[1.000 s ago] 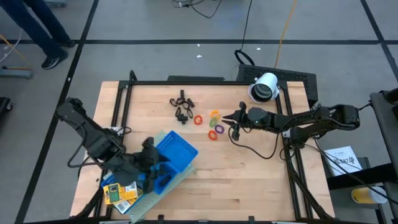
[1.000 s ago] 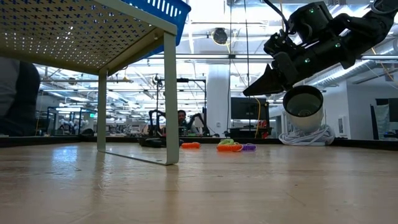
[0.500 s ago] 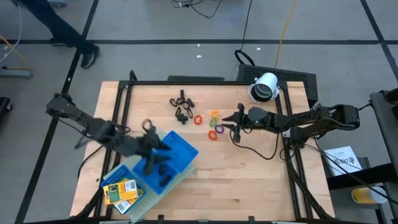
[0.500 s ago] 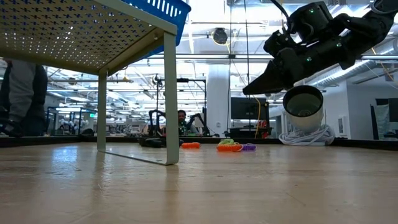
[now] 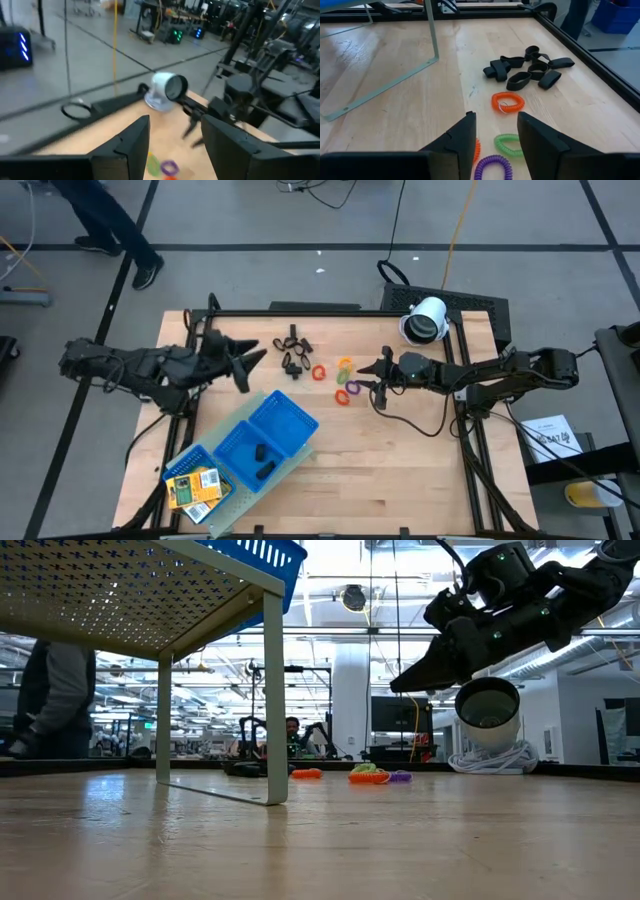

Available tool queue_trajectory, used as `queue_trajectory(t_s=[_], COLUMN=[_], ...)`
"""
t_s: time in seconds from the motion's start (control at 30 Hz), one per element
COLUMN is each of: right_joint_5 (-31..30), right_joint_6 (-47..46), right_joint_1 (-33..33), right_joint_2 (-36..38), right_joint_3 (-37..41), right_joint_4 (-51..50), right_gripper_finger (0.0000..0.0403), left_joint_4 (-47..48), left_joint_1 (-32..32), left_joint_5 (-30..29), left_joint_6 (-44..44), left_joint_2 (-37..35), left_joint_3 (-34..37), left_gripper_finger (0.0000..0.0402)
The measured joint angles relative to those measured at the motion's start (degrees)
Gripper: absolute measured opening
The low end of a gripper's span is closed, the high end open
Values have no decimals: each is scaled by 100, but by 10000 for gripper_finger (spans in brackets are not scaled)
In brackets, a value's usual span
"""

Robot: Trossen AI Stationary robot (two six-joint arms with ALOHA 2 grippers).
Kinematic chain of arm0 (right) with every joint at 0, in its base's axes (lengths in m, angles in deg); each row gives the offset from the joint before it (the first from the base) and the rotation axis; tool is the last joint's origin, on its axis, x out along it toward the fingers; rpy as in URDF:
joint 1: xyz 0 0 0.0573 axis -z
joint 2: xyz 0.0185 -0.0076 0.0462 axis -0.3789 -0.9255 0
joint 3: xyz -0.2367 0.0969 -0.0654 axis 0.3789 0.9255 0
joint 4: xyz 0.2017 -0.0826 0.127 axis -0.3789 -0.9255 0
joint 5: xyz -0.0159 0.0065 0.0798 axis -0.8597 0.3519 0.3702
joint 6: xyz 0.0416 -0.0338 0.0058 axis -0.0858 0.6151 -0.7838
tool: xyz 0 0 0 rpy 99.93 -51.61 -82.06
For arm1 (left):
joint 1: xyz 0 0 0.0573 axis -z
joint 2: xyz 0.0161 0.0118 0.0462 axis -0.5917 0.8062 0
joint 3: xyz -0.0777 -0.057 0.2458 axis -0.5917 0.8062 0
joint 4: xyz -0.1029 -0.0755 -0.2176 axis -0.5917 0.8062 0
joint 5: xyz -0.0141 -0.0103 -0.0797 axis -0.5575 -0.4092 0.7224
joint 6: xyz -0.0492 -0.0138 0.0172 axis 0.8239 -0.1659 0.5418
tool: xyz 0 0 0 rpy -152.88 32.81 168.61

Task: Pick & Place Office Desk Supplies
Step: Put the black rubber band into the center blue basket on the shelf

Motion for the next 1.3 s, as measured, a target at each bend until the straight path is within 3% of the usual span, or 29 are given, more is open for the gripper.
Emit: queue_trajectory(t_s=[0.1, 0.27, 0.6, 0.77, 1.1, 1.3], right_joint_5=[0, -1, 0, 2, 15, 17], right_joint_6=[5, 14, 13, 13, 13, 13], right_joint_1=[0, 0, 0, 0, 0, 0], right_joint_2=[0, 0, 0, 1, 0, 0], right_joint_3=[0, 0, 0, 0, 0, 0], right_joint_4=[0, -2, 0, -2, -2, -4], right_gripper_finger=[133, 137, 136, 135, 135, 133], left_joint_4=[-307, -216, -188, -159, -202, -86], left_joint_1=[-398, -1277, -3145, -3701, -4013, -4023], left_joint_5=[-78, 24, 2352, 2987, 3077, 2566], left_joint_6=[-181, 715, 1735, 2001, 1433, 1680], left_joint_2=[303, 1001, 2901, 3719, 4448, 4551], left_joint_3=[-1, -2, -2, -2, -2, -2], left_gripper_finger=[189, 189, 189, 189, 189, 189])
